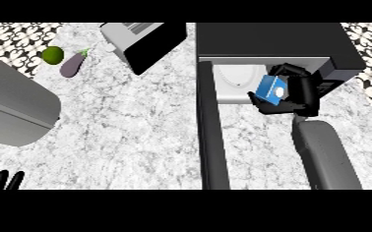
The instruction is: Pick up the milk, place it into the microwave and close the microwave
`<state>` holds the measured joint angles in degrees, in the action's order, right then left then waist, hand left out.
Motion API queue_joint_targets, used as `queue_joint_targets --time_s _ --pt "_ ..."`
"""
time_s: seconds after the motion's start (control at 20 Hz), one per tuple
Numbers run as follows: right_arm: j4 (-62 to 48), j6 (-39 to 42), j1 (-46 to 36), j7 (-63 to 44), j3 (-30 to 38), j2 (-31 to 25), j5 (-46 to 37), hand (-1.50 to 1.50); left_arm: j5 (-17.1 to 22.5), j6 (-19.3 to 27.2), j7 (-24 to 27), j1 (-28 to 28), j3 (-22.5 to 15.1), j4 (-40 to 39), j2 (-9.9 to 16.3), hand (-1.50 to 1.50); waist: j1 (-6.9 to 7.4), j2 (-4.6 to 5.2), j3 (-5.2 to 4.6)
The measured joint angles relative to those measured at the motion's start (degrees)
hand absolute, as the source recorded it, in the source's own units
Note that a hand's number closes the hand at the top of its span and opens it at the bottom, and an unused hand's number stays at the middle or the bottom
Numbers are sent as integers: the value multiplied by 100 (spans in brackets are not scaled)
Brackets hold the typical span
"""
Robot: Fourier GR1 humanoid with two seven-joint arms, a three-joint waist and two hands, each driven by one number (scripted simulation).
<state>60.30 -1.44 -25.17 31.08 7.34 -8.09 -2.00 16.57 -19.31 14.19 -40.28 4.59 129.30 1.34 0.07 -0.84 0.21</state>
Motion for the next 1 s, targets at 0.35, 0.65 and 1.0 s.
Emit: queue_joint_targets --time_s 0.35,0.65,1.0 --pt "-353 -371 -122 479 85 90 -65 150 45 -91 -38 176 21 -89 60 -150 10 -70 7" --pt "-372 -889 -68 878 112 109 -203 150 89 -119 -123 399 -2 -101 122 -150 118 -55 41" --pt "-284 -1414 62 1278 184 104 -256 150 50 -123 -225 611 -82 -135 167 -150 300 -15 66"
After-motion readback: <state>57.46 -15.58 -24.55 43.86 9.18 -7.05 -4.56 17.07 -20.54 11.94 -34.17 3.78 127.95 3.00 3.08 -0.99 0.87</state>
